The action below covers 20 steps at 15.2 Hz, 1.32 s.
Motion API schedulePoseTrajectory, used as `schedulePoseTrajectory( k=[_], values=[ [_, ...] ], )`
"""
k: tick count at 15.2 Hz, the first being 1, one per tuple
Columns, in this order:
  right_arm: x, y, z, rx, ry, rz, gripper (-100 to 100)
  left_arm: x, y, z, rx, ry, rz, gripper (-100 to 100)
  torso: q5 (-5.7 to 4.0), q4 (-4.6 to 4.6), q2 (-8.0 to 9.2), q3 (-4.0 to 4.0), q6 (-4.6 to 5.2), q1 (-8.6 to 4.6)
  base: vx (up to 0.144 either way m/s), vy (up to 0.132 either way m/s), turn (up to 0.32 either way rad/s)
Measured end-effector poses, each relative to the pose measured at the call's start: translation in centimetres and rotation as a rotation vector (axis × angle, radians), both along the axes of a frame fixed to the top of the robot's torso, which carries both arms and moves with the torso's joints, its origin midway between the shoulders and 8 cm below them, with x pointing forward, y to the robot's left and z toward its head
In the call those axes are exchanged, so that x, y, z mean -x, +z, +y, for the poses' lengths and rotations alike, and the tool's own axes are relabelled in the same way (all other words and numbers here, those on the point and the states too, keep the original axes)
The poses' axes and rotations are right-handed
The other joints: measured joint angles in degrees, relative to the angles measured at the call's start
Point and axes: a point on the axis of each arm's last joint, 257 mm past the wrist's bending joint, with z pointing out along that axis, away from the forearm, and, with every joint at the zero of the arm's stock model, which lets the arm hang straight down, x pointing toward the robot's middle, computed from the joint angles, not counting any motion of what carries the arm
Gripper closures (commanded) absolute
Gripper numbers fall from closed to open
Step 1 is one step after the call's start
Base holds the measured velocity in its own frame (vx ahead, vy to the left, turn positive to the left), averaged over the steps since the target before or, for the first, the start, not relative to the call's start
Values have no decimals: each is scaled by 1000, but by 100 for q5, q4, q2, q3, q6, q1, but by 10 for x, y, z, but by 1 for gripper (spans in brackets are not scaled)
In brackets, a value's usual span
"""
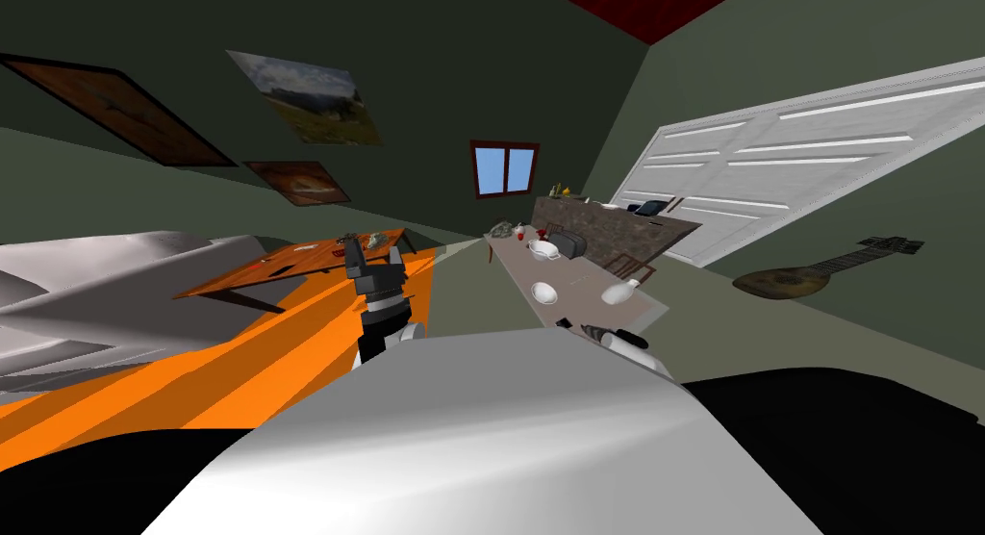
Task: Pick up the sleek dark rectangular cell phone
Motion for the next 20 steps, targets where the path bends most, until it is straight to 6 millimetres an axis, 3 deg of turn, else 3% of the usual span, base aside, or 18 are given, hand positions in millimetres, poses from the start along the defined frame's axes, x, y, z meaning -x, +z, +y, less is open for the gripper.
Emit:
schedulePoseTrajectory(
  k=[6, 12, 20],
  values=[
    [42, -33, 4, -159, -172, 54, -100, 0, 0, 0, 0, 0, 0, 0, 1, -8, -38, -22, -1, 7, 184, 37, -22],
    [76, -53, 10, -278, -297, 105, -100, 0, 0, 0, 0, 0, 0, 0, -2, 1, 4, 2, 0, -10, 108, 10, -19],
    [130, -77, 35, -458, -503, 178, -100, 0, 0, 0, 0, 0, 0, 0, -1, -3, -8, -6, 0, -5, 151, 21, -28]
  ],
)
